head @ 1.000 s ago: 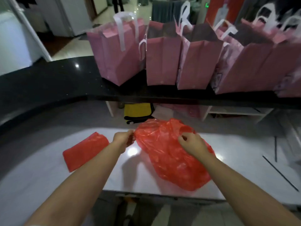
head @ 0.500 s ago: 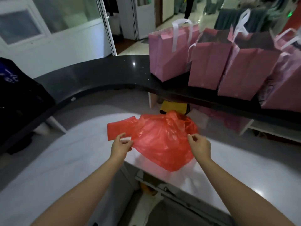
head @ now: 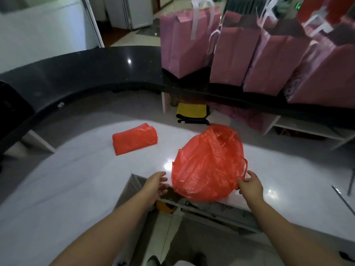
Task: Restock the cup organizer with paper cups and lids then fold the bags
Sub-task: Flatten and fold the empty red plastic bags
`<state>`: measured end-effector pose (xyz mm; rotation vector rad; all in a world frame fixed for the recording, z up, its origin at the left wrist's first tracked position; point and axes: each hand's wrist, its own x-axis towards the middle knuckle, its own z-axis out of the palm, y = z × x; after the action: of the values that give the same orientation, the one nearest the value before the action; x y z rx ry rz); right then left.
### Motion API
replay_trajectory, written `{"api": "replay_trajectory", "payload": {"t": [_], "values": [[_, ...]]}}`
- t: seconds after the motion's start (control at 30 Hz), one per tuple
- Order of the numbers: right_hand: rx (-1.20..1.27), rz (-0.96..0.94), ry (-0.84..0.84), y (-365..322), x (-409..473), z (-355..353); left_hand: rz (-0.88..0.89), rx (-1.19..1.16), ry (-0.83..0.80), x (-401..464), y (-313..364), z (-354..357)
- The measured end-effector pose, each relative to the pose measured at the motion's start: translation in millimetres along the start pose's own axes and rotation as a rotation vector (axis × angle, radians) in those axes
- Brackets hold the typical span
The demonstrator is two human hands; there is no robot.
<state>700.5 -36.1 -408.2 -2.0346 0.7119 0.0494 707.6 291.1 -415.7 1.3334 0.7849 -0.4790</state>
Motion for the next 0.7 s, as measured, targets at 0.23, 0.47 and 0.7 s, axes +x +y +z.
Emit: {"api": "replay_trajectory", "payload": {"t": [0.23,0.47,0.7], "values": [[0.002,-0.003,0.024,16,-23,-14,0.115,0.259,-0.076,16,24,27],[0.018,-0.005,0.036,23,-27,-23,0.134,0.464,-0.089,30,32,51],[0.05,0.079,0.037,36,-19,-28,0.014,0.436,-0.114,37,18,56]]}}
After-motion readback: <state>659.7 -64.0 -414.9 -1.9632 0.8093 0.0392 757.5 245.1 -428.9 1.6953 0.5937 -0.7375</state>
